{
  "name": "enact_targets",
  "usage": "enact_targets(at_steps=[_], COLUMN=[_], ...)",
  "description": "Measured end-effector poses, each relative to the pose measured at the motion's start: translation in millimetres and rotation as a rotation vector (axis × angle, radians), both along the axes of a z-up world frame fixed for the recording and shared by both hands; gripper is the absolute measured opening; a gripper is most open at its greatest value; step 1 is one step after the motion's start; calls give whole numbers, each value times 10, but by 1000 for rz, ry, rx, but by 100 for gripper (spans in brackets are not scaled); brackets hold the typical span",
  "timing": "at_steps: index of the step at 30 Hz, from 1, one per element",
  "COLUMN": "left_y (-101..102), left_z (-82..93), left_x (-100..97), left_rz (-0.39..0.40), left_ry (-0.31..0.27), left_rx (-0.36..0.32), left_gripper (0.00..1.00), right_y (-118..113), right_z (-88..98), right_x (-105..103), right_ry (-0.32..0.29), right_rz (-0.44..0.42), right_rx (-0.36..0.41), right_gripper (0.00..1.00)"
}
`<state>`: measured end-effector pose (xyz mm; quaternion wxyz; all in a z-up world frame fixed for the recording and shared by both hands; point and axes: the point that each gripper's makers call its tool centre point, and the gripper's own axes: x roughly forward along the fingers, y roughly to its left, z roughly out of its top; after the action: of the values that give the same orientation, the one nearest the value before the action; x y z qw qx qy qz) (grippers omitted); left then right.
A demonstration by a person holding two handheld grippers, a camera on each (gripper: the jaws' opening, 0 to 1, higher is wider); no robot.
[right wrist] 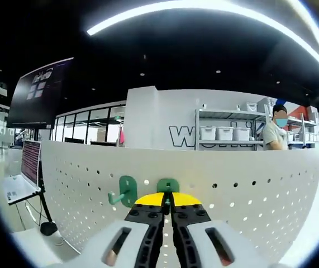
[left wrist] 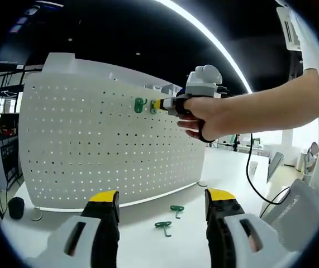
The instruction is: Insert the hook assembly into the mounting plate slot until the hook locks in place.
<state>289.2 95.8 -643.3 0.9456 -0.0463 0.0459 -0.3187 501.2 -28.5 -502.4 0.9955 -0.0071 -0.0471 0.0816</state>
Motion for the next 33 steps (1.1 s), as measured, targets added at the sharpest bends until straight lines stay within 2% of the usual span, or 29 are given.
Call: enact_targets(at_steps=[5, 15, 19, 26, 33], left_y=[-32, -58, -66, -102, -83], left_z=[-34, -59, -59, -73, -74], left_x=[-14, -20, -27, -37, -26], left_rz=[-14, -27, -30, -45, -38], left_ry=[11, 12, 15, 15, 18], left_rx=[3, 21, 17, 27, 25], left_gripper=[64, 63, 63, 64, 64], right_y=[17, -4, 3, 98, 143], right_z=[-13, -27, -29, -29, -34], right_x=[10, 3, -4, -32, -75], right_ry=[27, 25, 30, 47, 28], right_rz=[-58, -61, -38, 25, 105], right_rx=[-27, -14, -8, -63, -31], right_gripper=[2, 2, 4, 14, 27])
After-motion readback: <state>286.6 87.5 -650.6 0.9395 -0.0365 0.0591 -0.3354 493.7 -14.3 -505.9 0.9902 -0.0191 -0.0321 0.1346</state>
